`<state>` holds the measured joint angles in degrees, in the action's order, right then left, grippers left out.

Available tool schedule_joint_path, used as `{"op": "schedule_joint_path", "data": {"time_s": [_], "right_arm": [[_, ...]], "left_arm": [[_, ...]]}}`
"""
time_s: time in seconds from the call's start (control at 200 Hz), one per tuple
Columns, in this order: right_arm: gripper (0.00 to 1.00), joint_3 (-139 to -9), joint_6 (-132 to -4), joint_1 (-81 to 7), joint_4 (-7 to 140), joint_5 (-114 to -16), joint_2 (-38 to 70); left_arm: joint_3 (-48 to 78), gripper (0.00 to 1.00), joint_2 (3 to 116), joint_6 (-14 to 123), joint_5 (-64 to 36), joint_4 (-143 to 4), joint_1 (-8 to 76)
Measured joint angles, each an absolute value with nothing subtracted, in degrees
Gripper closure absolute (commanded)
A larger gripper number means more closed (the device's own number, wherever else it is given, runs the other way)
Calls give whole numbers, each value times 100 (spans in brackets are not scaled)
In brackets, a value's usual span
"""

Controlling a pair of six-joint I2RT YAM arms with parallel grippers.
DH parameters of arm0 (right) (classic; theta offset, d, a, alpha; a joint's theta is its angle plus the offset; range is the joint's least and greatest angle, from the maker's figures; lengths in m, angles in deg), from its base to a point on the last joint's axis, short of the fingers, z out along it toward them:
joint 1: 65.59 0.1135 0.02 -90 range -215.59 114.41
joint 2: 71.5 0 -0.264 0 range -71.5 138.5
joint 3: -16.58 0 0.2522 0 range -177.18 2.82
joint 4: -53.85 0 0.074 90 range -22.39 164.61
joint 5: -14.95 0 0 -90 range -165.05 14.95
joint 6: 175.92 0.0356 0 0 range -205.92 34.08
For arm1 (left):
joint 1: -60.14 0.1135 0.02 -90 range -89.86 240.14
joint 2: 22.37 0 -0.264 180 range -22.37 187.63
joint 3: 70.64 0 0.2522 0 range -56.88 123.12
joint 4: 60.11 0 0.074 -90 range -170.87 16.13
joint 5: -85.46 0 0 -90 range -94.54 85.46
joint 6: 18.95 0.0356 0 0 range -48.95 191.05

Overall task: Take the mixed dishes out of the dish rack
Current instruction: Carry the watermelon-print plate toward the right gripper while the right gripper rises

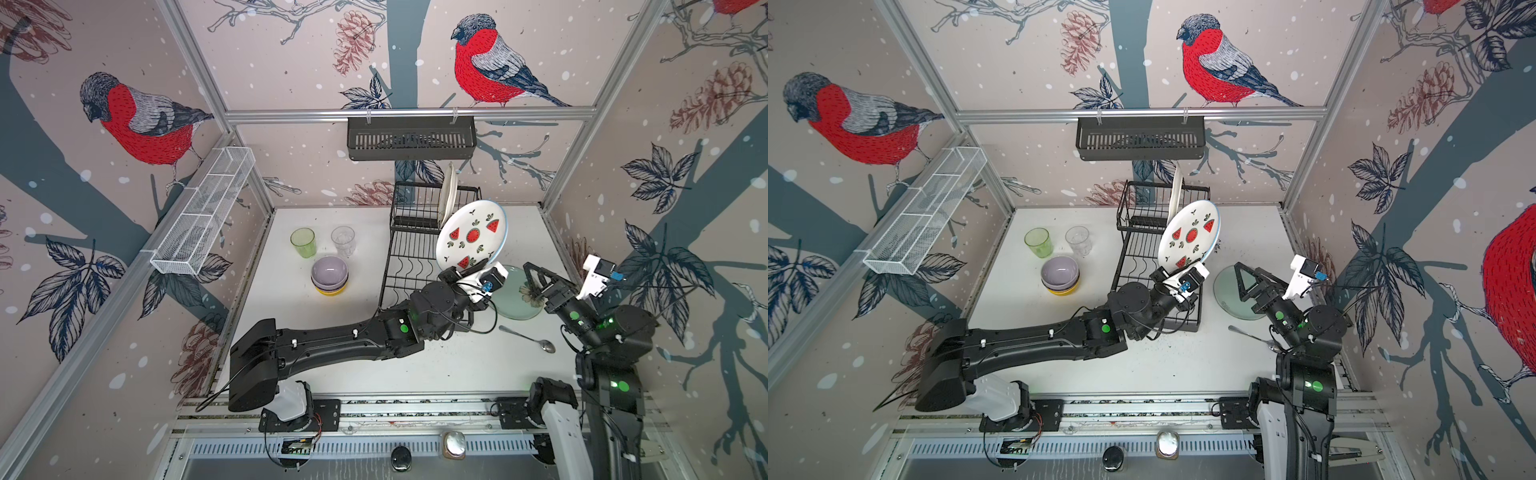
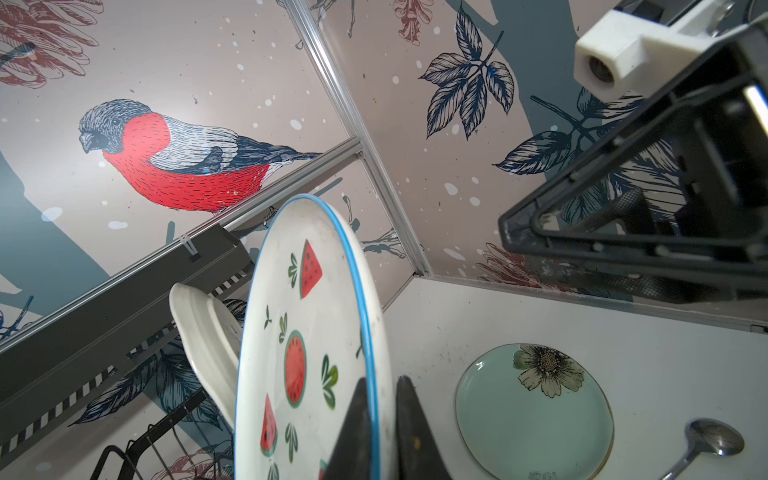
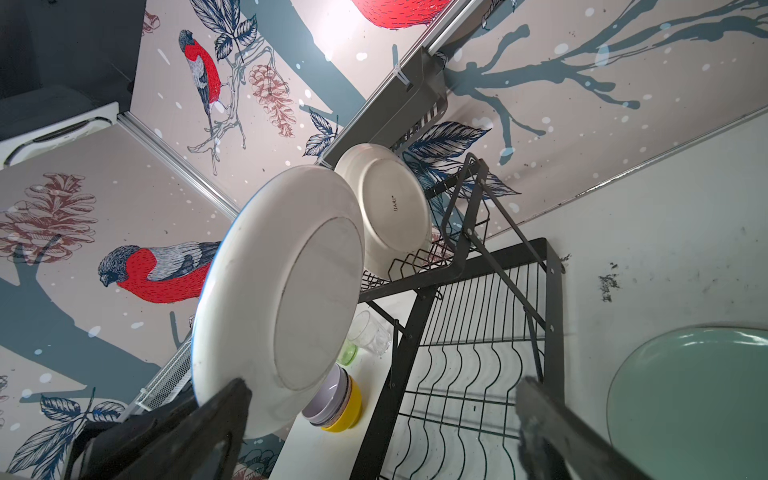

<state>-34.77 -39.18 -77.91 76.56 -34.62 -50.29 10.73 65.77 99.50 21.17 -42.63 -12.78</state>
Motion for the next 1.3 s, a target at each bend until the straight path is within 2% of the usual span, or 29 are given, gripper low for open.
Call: {"op": "schedule_joint_path", "data": {"time_s": [0.9, 0.961, 1.201, 1.251, 1.301], "right_arm": [[0, -3450, -3789, -7778, 7619, -3226, -4800], [7, -3422, -3789, -7778, 7621, -3220, -4741], [53, -3356, -3773, -7778, 7682, -2999, -4419], [58, -3361, -3780, -7778, 7665, -2898, -4363], [60, -3372, -3791, -7773, 7660, -2842, -4312]], "left_arm": [[1403, 100, 7663, 10566, 2443, -4221, -1805], [1403, 100, 7692, 10634, 2425, -4232, -1851], [1408, 100, 7694, 10813, 2556, -4221, -1851], [1408, 100, 7698, 10813, 2550, -4274, -1853], [1408, 100, 7707, 10811, 2550, -4306, -1853]]}}
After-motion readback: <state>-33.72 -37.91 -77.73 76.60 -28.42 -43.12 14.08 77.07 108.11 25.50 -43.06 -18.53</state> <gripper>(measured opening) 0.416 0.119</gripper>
